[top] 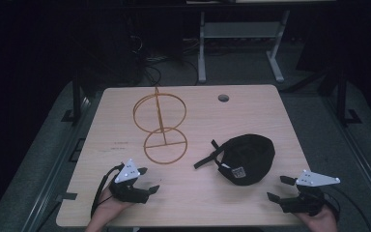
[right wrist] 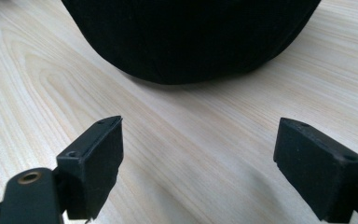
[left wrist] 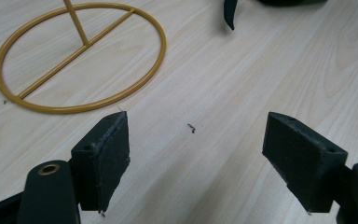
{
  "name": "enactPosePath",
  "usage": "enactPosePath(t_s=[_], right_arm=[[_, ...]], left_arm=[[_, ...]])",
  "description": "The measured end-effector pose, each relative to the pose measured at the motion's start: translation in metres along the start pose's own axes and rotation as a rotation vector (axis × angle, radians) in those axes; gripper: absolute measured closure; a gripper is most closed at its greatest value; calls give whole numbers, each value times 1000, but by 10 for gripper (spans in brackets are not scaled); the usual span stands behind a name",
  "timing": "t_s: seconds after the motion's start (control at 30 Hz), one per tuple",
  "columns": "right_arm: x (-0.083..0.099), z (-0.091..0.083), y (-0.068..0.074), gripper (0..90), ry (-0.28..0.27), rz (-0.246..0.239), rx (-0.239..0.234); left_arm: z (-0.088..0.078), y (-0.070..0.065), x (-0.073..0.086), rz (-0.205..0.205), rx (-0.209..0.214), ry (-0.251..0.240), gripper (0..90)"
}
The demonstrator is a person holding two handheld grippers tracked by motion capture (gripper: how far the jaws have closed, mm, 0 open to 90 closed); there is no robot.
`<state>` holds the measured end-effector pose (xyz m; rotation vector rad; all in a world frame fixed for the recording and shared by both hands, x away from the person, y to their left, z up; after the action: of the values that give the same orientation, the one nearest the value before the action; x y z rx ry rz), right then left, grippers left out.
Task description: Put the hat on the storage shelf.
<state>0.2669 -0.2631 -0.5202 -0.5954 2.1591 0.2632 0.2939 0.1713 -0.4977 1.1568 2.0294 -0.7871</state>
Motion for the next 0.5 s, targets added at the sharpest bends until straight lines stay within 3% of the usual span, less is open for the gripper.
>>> enactPosePath(t_s=[0.2, 0.33, 0.5], right_arm=[[-1, 0, 3, 152, -3, 8, -16], [-2, -1, 5, 152, -3, 0, -15], [-5, -1, 9, 152, -11, -5, -15]], left_arm=[[5, -3, 0, -6, 27, 8, 240], [7, -5, 2, 17, 27, 29, 237], [6, -10, -3, 17, 32, 7, 233]])
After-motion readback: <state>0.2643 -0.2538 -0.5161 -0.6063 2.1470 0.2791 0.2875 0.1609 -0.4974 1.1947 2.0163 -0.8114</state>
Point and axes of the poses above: each handheld gripper's, and its own axes: z roughly forward along the jaws, x roughly out of its underside, y roughly to its left, the point moved 8 cm from there along z, roughly forward along the jaws, and after that the axes turned 15 degrees about x, right-handed, at the moved point
